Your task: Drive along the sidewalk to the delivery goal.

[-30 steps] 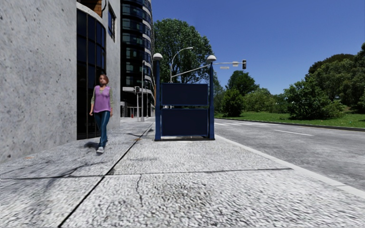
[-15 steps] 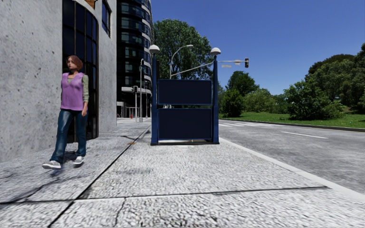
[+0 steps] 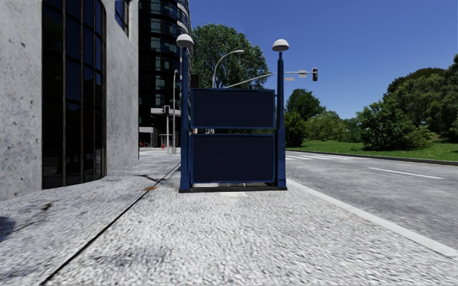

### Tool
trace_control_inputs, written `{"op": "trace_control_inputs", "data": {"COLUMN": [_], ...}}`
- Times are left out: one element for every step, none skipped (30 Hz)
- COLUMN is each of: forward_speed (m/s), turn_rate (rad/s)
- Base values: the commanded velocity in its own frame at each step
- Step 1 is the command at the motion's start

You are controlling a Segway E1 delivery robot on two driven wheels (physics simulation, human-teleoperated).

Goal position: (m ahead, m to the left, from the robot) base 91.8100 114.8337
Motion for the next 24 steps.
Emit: {"op": "trace_control_inputs", "data": {"forward_speed": [1.94, 1.94, 1.94, 1.94, 1.93, 1.93, 1.93, 1.93, 1.93, 1.93, 1.93, 1.92, 1.89, 1.85, 1.85, 1.84, 1.84, 1.84, 1.84, 1.84, 1.84, 1.84, 1.84, 1.84], "turn_rate": [0.22, 0.32, 0.32, 0.39, 0.45, 0.51, 0.51, 0.54, 0.54, 0.55, 0.55, 0.55, 0.55, 0.55, 0.55, 0.55, 0.55, 0.56, 0.56, 0.57, 0.58, 0.58, 0.59, 0.60]}}
